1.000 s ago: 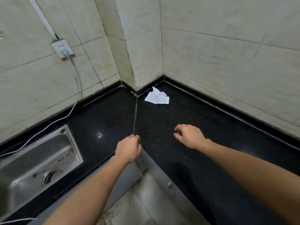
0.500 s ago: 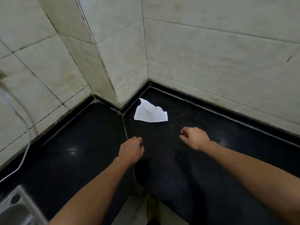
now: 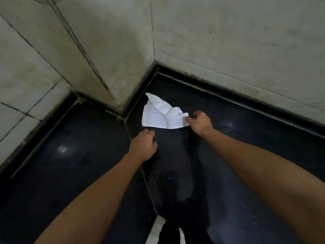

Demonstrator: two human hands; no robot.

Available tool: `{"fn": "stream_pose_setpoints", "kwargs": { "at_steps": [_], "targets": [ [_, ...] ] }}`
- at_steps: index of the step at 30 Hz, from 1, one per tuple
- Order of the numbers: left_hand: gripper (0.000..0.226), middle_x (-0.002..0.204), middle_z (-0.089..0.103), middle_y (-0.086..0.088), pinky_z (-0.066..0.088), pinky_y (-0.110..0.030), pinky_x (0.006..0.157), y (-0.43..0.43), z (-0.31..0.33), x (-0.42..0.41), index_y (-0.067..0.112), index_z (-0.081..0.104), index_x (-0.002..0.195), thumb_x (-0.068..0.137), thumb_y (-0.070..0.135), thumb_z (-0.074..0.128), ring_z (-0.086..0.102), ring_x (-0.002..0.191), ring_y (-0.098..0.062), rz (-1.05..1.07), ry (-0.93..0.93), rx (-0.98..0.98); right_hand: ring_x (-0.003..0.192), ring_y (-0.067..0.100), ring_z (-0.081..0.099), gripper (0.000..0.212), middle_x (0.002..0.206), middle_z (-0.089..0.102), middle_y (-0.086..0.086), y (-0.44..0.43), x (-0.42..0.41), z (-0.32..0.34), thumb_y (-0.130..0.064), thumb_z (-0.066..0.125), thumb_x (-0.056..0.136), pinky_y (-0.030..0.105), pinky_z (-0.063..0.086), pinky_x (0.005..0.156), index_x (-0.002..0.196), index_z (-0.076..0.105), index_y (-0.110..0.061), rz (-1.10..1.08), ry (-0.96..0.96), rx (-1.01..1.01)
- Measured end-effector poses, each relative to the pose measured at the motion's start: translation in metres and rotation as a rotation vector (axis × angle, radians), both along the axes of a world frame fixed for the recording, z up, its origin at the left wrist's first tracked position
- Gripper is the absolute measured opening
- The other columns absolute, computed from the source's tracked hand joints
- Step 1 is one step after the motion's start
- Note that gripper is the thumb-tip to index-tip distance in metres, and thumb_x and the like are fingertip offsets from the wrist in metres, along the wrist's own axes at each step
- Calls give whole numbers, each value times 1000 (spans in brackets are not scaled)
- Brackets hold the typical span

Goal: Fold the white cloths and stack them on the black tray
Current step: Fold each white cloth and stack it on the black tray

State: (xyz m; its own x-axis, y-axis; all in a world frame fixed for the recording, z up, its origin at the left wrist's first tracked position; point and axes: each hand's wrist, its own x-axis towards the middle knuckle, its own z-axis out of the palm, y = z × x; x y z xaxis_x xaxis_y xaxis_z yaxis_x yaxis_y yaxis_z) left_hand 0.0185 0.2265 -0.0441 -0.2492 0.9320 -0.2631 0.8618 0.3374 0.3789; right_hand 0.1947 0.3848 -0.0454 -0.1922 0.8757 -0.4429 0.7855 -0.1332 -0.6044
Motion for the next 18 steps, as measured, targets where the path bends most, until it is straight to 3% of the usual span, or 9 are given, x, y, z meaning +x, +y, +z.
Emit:
{"fn": "stream_pose_setpoints", "kwargs": {
  "at_steps": [2, 4, 9, 14, 18],
  "targets": [
    [31, 119, 50, -8, 46, -40, 85, 7, -9, -7, 8, 53, 118, 91, 23, 52, 49, 109, -26, 12, 8, -13, 116, 27, 56, 62, 129, 58, 10, 2, -15, -18, -41, 68, 85, 31, 45, 92, 135, 50, -9, -94, 98, -75],
    [34, 125, 47, -10, 46, -40, 87, 11, -15, -11, 7, 52, 121, 91, 22, 52, 46, 113, -27, -2, 34, -27, 103, 22, 62, 46, 119, 64, 8, -5, -19, -32, -30, 70, 83, 29, 48, 85, 123, 59, -12, -165, 164, -85],
    [44, 137, 42, -9, 42, -41, 95, 21, -24, -5, 8, 49, 131, 89, 20, 52, 42, 120, -29, -82, 73, -59, 75, 21, 70, 22, 88, 70, 5, -31, 18, -40, -22, 73, 78, 44, 59, 76, 96, 61, -20, -244, 267, -159],
    [36, 127, 47, -5, 39, -36, 93, 3, -33, 36, 14, 52, 125, 89, 22, 49, 44, 113, -25, -256, 139, -129, 65, 20, 68, 26, 86, 69, 7, -63, 91, -33, -18, 74, 82, 38, 57, 67, 101, 57, -20, -166, 197, -172],
    [24, 116, 46, -4, 39, -33, 86, -21, -34, 73, 15, 55, 112, 91, 21, 45, 43, 106, -22, -342, 138, -137, 72, 16, 63, 35, 80, 65, 0, -83, 144, -28, -23, 73, 81, 33, 51, 66, 111, 55, -22, -48, -27, -107]
  ]
}}
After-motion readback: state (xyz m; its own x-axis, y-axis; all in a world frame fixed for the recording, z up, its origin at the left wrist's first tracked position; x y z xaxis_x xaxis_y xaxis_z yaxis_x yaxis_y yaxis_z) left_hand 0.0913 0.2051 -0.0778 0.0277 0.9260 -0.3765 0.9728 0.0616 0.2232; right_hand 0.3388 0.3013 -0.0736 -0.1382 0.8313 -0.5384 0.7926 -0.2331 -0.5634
